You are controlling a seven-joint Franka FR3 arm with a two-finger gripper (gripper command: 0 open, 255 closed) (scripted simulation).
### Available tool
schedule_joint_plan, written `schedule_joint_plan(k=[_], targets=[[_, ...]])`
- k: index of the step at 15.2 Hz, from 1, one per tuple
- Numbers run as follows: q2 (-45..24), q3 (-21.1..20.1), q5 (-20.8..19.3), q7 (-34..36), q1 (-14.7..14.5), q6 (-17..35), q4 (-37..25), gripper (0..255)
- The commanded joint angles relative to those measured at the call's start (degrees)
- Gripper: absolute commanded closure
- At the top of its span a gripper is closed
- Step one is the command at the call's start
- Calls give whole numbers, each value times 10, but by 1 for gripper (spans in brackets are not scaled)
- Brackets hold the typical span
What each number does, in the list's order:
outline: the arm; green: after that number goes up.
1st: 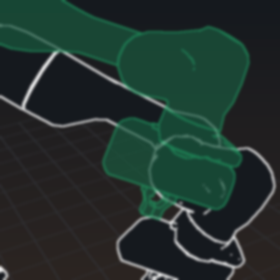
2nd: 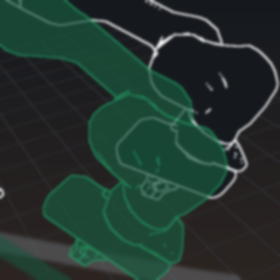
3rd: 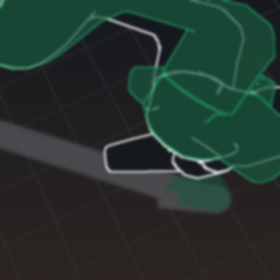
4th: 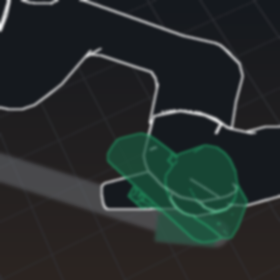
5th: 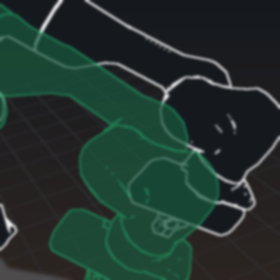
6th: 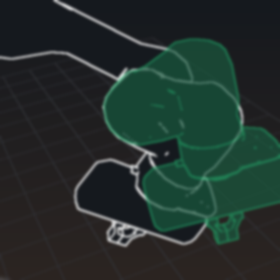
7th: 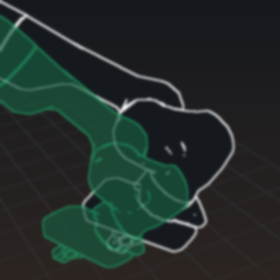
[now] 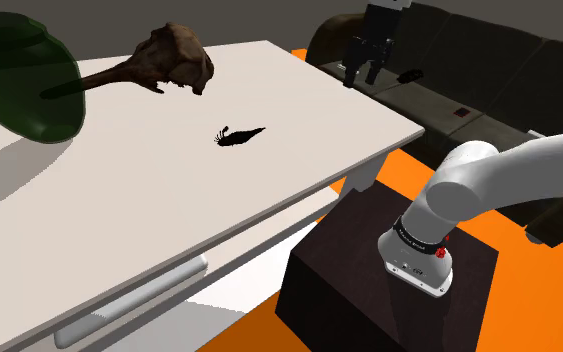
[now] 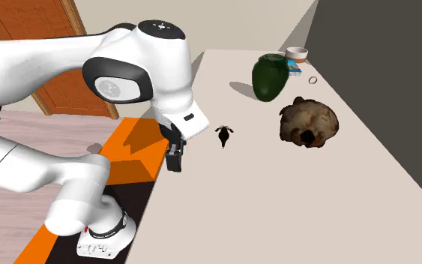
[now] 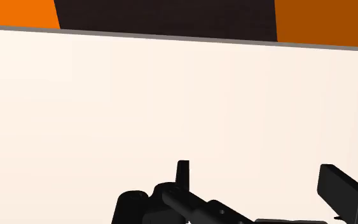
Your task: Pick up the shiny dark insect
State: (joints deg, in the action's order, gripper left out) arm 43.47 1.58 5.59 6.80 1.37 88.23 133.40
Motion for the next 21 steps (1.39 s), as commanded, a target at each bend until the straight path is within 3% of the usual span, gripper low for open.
schedule_joint_plan(k=[1, 11, 21], targets=[[0, 0, 0, 0, 0, 0, 0, 0], [-202, -10, -7, -209, -96, 100, -90, 0], [-362, -56, -18, -391, -172, 155, -190, 0]])
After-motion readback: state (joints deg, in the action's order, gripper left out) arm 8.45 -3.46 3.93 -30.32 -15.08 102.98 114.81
